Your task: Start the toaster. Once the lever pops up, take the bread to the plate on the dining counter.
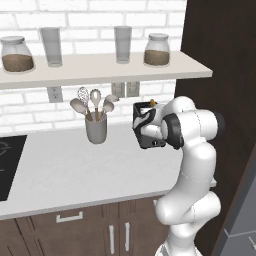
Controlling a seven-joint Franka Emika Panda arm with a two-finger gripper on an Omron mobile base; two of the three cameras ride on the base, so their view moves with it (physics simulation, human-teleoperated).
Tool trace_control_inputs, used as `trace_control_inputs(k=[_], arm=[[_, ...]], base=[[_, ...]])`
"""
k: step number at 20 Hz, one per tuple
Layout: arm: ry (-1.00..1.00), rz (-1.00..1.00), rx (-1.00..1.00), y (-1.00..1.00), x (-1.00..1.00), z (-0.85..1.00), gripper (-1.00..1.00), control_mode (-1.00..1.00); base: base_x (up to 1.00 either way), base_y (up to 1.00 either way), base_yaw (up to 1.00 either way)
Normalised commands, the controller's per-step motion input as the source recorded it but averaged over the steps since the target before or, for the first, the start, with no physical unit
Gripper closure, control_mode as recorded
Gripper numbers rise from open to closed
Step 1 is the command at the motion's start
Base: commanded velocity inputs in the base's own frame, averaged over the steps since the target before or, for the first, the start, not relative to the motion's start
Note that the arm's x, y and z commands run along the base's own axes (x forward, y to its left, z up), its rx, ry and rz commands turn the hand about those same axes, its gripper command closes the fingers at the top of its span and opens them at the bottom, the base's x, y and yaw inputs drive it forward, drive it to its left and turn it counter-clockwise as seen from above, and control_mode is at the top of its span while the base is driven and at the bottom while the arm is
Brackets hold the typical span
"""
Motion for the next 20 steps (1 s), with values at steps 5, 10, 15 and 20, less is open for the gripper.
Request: trace_control_inputs(k=[5,10,15,20], arm=[[-0.15,0.00,0.00,0.00,0.00,0.21,1.00,-1.00],[-0.22,0.00,0.00,0.09,0.00,0.42,1.00,-1.00],[-0.19,0.00,0.00,0.08,0.00,0.26,1.00,-1.00],[-0.15,0.00,0.00,0.05,0.00,0.30,1.00,-1.00]], base=[[0.00,0.00,0.00],[0.00,0.00,0.00],[0.00,0.00,0.00],[0.00,0.00,0.00]])
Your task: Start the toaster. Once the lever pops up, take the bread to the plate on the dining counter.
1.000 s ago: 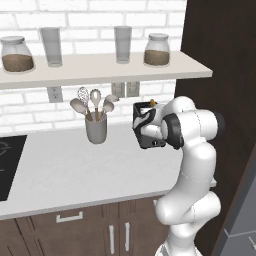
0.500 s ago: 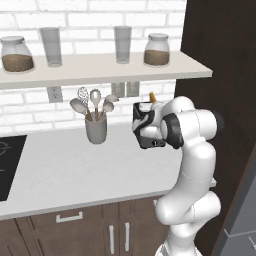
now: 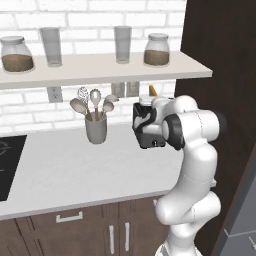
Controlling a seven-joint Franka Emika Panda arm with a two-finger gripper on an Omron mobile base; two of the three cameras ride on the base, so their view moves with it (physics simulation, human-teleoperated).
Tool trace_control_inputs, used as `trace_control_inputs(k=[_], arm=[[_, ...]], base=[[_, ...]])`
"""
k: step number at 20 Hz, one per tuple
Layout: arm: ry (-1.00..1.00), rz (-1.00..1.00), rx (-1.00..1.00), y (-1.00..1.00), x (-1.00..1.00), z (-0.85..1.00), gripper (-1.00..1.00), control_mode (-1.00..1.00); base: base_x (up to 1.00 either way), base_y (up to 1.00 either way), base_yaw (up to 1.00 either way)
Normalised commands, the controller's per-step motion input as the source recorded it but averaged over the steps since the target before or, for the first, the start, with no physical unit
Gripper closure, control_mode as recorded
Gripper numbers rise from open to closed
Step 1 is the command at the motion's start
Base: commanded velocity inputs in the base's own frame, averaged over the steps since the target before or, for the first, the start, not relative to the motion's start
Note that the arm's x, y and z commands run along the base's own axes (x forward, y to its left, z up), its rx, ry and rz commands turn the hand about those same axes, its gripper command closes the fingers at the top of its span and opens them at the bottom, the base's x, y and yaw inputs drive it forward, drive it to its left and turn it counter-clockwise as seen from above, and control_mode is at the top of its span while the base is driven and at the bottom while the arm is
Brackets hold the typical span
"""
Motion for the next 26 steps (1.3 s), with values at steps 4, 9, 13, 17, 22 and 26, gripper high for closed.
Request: trace_control_inputs(k=[4,9,13,17,22,26], arm=[[-0.12,0.00,0.00,0.09,0.00,0.33,1.00,-1.00],[-0.11,0.00,0.00,0.03,0.00,0.16,1.00,-1.00],[-0.10,0.00,0.00,0.00,0.00,0.07,1.00,-1.00],[-0.04,0.00,0.00,0.05,0.00,0.17,1.00,-1.00],[-0.06,0.00,0.00,0.02,-0.02,0.13,1.00,-1.00],[-0.04,0.00,0.00,0.00,-0.07,0.01,1.00,-1.00]], base=[[0.00,0.00,0.00],[0.00,0.00,0.00],[0.00,0.00,0.00],[0.00,0.00,0.00],[0.00,0.00,0.00],[0.00,0.00,0.00]])
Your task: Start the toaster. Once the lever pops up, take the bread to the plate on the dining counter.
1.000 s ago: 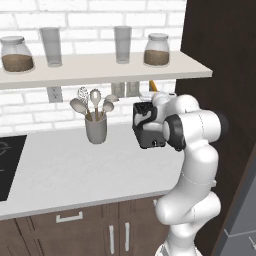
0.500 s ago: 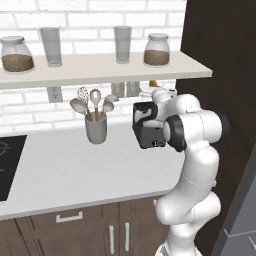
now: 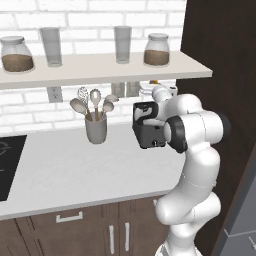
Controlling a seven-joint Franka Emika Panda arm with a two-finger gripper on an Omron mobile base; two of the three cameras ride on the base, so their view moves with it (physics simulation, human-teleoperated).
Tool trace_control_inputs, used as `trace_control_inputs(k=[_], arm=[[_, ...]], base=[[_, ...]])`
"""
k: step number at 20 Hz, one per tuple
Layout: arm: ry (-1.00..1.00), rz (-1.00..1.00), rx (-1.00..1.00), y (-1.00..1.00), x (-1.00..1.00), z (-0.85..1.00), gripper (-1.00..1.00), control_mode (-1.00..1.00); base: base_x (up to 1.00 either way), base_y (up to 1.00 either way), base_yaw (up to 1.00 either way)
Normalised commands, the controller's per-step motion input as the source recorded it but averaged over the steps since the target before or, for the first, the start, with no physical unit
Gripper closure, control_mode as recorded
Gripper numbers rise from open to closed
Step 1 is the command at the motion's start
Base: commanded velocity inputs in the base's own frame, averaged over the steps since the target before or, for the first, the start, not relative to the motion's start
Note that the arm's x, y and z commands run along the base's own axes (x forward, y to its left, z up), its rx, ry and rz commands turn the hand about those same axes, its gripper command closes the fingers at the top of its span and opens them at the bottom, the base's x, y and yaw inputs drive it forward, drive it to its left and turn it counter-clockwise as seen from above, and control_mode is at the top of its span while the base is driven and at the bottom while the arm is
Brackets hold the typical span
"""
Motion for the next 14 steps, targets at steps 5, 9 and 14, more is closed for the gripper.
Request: trace_control_inputs(k=[5,9,14], arm=[[0.00,0.00,0.00,0.00,0.00,0.00,1.00,-1.00],[0.00,0.00,0.00,0.00,0.00,0.00,1.00,-1.00],[0.00,0.00,0.00,0.00,0.00,0.00,1.00,-1.00]], base=[[0.00,0.00,0.00],[0.00,0.00,0.00],[0.00,0.00,0.00]])
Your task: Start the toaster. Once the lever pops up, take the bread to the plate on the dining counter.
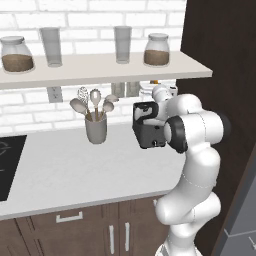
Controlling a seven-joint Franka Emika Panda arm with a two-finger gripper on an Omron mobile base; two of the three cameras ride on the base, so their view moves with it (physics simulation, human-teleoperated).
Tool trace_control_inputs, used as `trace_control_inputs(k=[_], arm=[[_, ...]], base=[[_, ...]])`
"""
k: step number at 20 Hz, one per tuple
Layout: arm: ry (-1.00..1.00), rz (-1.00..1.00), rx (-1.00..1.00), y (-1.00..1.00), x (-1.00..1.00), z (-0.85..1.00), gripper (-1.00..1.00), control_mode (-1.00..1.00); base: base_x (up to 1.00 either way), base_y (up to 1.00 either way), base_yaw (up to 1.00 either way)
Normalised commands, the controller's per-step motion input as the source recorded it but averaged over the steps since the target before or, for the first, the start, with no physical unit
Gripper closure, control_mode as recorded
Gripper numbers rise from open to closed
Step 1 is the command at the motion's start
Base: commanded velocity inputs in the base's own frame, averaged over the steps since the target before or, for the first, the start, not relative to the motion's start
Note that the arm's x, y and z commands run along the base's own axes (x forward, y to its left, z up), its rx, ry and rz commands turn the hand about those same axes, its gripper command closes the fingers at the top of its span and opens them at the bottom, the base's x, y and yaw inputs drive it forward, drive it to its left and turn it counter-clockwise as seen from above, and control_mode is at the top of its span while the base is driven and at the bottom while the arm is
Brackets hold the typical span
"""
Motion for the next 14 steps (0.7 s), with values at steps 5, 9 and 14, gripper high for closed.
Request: trace_control_inputs(k=[5,9,14], arm=[[0.00,0.00,0.00,0.00,0.00,0.00,1.00,-1.00],[0.00,0.00,0.00,0.00,0.00,0.00,1.00,-1.00],[0.00,0.00,0.00,0.00,0.00,0.00,1.00,-1.00]], base=[[0.00,0.00,0.00],[0.00,0.00,0.00],[0.00,0.00,0.00]])
